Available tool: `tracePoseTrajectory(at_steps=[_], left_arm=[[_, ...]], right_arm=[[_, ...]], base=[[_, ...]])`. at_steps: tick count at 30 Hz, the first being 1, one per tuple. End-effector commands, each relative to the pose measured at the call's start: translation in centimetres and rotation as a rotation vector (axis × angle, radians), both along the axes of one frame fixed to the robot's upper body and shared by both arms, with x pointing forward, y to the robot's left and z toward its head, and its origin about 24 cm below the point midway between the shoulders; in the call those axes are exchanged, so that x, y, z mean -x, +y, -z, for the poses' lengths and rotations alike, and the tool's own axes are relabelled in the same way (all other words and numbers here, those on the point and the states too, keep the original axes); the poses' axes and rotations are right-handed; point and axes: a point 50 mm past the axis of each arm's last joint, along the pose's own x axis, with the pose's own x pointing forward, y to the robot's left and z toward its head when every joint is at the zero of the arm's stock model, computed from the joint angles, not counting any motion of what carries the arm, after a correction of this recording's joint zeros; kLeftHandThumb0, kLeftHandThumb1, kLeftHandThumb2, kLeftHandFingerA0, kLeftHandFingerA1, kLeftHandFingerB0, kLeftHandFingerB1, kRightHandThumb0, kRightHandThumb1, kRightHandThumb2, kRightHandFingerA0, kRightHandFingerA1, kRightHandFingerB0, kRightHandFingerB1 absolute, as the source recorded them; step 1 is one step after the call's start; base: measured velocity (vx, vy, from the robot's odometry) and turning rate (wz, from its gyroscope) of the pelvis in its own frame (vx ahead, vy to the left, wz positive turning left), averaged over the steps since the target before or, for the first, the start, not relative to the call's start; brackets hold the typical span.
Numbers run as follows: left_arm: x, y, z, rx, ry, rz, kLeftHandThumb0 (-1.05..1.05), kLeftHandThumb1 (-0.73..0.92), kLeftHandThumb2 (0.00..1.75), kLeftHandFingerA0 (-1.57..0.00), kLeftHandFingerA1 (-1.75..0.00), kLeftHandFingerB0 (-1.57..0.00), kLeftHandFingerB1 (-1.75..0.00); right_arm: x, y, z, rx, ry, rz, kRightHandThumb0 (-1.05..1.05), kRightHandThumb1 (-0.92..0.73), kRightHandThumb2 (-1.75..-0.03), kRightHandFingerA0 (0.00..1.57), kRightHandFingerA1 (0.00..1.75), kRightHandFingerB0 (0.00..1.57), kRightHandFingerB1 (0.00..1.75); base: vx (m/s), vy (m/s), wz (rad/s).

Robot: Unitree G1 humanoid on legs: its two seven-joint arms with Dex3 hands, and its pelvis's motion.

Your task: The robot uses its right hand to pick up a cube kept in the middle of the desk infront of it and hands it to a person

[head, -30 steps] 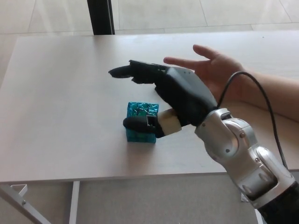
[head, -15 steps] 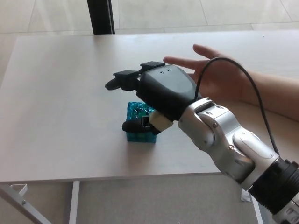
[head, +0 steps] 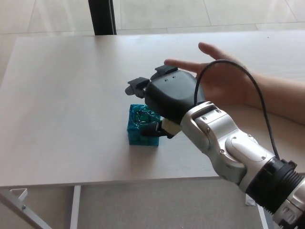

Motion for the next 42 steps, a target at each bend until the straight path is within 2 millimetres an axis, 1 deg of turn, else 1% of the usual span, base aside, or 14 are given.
tracePoseTrajectory(at_steps=[1, 3, 13, 14, 18, 20, 21, 24, 27, 28, 33, 34, 38, 42], left_arm=[[0.0, 0.4, -0.5, 0.003, -0.004, 0.016, -0.78, 0.80, 0.64, -0.53, -0.55, -0.46, -0.43], [0.1, 0.4, -0.5, 0.000, 0.000, 0.025, -0.78, 0.80, 0.64, -0.52, -0.53, -0.46, -0.42], [0.0, 0.2, -0.3, 0.005, 0.010, 0.033, -0.85, 0.68, 0.82, -0.47, -0.55, -0.40, -0.46], [0.0, 0.2, -0.2, 0.000, 0.011, 0.030, -0.85, 0.68, 0.82, -0.49, -0.55, -0.41, -0.45], [-0.2, 0.3, -0.5, 0.000, 0.008, 0.045, -0.84, 0.69, 0.84, -0.47, -0.58, -0.41, -0.47], [-0.4, 0.4, -0.6, -0.003, 0.007, 0.044, -0.78, 0.86, 0.66, -0.45, -0.50, -0.40, -0.39], [-0.4, 0.4, -0.6, -0.004, 0.010, 0.044, -0.77, 0.67, 1.06, -0.48, -0.64, -0.40, -0.54], [-0.5, 0.4, -0.7, -0.001, 0.010, 0.060, -0.82, 0.86, 0.66, -0.49, -0.56, -0.44, -0.40], [-0.4, 0.2, -0.4, 0.000, 0.019, 0.051, -0.77, 0.69, 1.08, -0.40, -0.59, -0.34, -0.52], [-0.4, 0.2, -0.3, -0.001, 0.013, 0.042, -0.80, 0.87, 0.66, -0.49, -0.52, -0.46, -0.40], [-0.5, 0.2, -0.4, 0.003, 0.015, 0.063, -0.81, 0.91, 0.67, -0.49, -0.55, -0.42, -0.40], [-0.5, 0.2, -0.4, 0.007, 0.014, 0.060, -0.78, 0.71, 1.09, -0.43, -0.59, -0.37, -0.53], [-0.8, 0.1, -0.4, -0.001, 0.015, 0.073, -0.82, 0.91, 0.67, -0.48, -0.60, -0.46, -0.42], [-0.8, -0.1, -0.2, 0.004, 0.017, 0.085, -0.89, 0.76, 0.88, -0.43, -0.56, -0.39, -0.46]], right_arm=[[-0.5, -0.6, 0.6, 0.068, 0.085, 0.077, -0.90, -0.54, -1.01, 0.19, 0.56, 0.18, 0.49], [-0.6, -0.8, 1.0, 0.099, 0.115, 0.089, -0.95, -0.72, -0.62, 0.23, 0.53, 0.22, 0.41], [-0.6, -0.7, 1.8, 0.090, 0.232, 0.132, -0.92, -0.55, -0.99, 0.32, 0.64, 0.06, 0.39], [-0.5, -0.7, 2.0, 0.085, 0.227, 0.123, -0.95, -0.70, -0.61, 0.47, 0.75, 0.10, 0.40], [-0.4, -0.7, 2.6, 0.094, 0.223, 0.109, -1.03, -0.57, -0.96, 0.90, 1.34, 0.10, 0.48], [-0.3, -0.8, 2.9, 0.064, 0.251, 0.121, -0.99, -0.54, -0.93, 0.85, 1.28, 0.11, 0.48], [-0.3, -0.8, 3.0, 0.060, 0.247, 0.119, -0.88, -0.61, -0.62, 0.79, 1.48, 0.15, 0.42], [0.0, -0.5, 3.1, 0.057, 0.252, 0.120, -0.91, -0.50, -0.91, 0.77, 1.22, 0.08, 0.48], [0.2, 0.1, 3.1, 0.053, 0.256, 0.117, -0.86, -0.49, -0.90, 0.76, 1.10, 0.07, 0.49], [0.3, 0.2, 3.0, 0.039, 0.250, 0.107, -0.85, -0.63, -0.61, 0.72, 1.32, 0.13, 0.42], [0.9, 0.7, 3.5, 0.029, 0.172, 0.111, -0.70, -0.64, -0.59, 0.66, 1.40, 0.22, 0.44], [1.0, 0.7, 3.8, 0.013, 0.146, 0.116, -0.68, -0.62, -0.62, 0.66, 1.44, 0.24, 0.46], [1.1, 0.5, 4.4, -0.043, 0.077, 0.151, -0.63, -0.66, -0.60, 0.76, 1.57, 0.36, 0.48], [1.3, 0.2, 5.1, -0.070, -0.017, 0.202, -0.51, -0.70, -0.69, 0.84, 1.61, 0.50, 0.56]], base=[[0.00, 0.000, 0.00], [0.00, 0.000, 0.00], [0.00, 0.000, 0.00], [0.00, 0.000, 0.00], [0.00, 0.000, 0.00], [0.00, 0.000, 0.00], [0.00, 0.000, 0.00], [0.00, 0.000, 0.00], [0.00, 0.000, 0.00], [0.00, 0.000, 0.00], [0.00, 0.000, 0.00], [0.00, 0.000, 0.00], [0.00, 0.000, 0.00], [0.00, 0.000, 0.00]])
